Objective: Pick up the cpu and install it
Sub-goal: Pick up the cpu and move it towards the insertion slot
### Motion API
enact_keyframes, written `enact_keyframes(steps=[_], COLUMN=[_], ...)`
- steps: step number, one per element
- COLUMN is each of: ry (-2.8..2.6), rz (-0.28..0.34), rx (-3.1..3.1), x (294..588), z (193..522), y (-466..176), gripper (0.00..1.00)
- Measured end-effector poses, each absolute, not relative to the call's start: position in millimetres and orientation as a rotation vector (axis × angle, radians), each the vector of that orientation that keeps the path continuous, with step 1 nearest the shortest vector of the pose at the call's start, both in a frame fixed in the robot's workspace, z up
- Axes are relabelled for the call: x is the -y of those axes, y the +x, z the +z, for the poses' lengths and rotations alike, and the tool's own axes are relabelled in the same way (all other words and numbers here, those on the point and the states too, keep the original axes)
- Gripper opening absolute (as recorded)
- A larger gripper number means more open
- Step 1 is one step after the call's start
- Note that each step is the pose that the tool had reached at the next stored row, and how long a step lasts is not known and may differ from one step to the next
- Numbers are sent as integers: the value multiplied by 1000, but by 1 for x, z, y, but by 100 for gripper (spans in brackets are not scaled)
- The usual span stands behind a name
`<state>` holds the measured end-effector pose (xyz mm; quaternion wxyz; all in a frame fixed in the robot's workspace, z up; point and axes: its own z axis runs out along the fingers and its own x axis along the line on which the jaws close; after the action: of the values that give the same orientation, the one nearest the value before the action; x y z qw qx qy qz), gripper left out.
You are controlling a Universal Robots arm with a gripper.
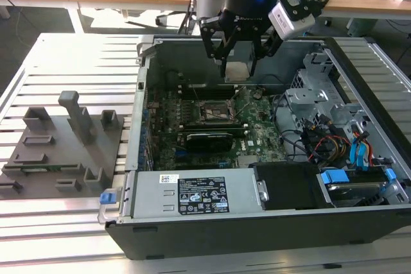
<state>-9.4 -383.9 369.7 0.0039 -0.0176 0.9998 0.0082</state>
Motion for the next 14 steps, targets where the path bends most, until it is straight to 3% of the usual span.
enact_keyframes(steps=[14], ry=[-56], rz=[-29], rx=[-3134], x=[369], z=[361], y=[6], gripper=[55])
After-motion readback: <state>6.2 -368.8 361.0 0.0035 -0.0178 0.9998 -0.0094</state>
